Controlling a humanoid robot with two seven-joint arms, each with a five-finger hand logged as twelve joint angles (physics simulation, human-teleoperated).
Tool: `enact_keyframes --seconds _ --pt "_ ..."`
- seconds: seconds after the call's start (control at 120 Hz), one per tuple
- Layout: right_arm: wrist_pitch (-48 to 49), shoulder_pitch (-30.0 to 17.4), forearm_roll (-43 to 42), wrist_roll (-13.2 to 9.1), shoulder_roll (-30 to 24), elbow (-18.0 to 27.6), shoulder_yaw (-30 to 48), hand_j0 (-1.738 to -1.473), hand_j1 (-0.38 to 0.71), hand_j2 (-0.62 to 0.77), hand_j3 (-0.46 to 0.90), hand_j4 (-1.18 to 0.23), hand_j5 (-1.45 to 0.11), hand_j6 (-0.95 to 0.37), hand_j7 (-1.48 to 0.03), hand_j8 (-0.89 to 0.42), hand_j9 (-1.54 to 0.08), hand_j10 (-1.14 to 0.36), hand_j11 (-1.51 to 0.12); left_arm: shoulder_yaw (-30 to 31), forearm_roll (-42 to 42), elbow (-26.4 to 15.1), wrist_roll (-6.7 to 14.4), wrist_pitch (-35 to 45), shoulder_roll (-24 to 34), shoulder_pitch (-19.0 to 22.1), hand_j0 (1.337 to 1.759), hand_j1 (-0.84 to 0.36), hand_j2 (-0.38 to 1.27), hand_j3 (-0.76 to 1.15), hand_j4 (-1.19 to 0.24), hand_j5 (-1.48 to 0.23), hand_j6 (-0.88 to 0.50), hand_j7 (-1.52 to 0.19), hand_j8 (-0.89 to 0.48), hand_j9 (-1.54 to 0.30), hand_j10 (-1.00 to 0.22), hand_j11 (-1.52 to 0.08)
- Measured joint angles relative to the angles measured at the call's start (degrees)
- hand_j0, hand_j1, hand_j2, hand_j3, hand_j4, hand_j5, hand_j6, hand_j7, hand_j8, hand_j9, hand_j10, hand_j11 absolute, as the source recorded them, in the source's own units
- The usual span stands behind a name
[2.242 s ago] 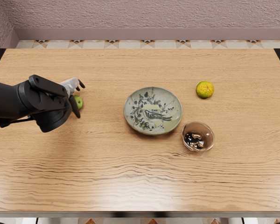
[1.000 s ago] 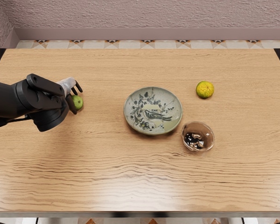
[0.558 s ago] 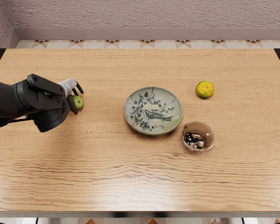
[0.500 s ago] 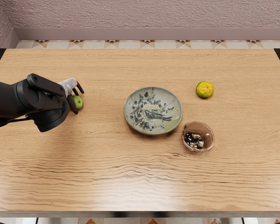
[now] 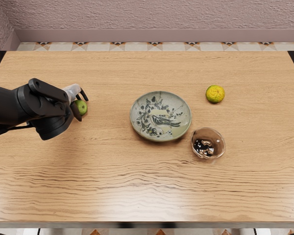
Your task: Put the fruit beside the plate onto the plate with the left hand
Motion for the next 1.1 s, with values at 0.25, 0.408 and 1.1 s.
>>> enact_keyframes --seconds 0.25,0.408,1.1 --pt "0.0 0.0 0.0 0.0 0.0 0.0 0.0 -1.658 -0.35 0.00 0.00 0.00 0.00 0.00 0.00 0.00 0.00 0.00 0.00 0.1 -0.1 0.1 0.0 0.1 0.0 0.1 1.658 -0.24 0.10 0.00 -0.49 -0.64 -0.49 -0.64 -0.48 -0.64 -0.49 -0.64" --pt "0.0 0.0 0.0 0.0 0.0 0.0 0.0 -1.658 -0.35 0.00 0.00 0.00 0.00 0.00 0.00 0.00 0.00 0.00 0.00 0.2 -0.3 0.0 0.1 0.0 0.0 0.1 1.657 -0.26 0.14 0.00 -0.54 -0.69 -0.48 -0.70 -0.47 -0.70 -0.54 -0.70" --pt "0.0 0.0 0.0 0.0 0.0 0.0 0.0 -1.658 -0.35 0.00 0.00 0.00 0.00 0.00 0.00 0.00 0.00 0.00 0.00 -0.3 -1.7 -5.7 0.5 -0.8 4.8 -6.4 1.646 -0.35 0.42 0.00 -0.52 -1.11 -0.27 -1.11 -0.32 -1.10 -0.47 -1.10"
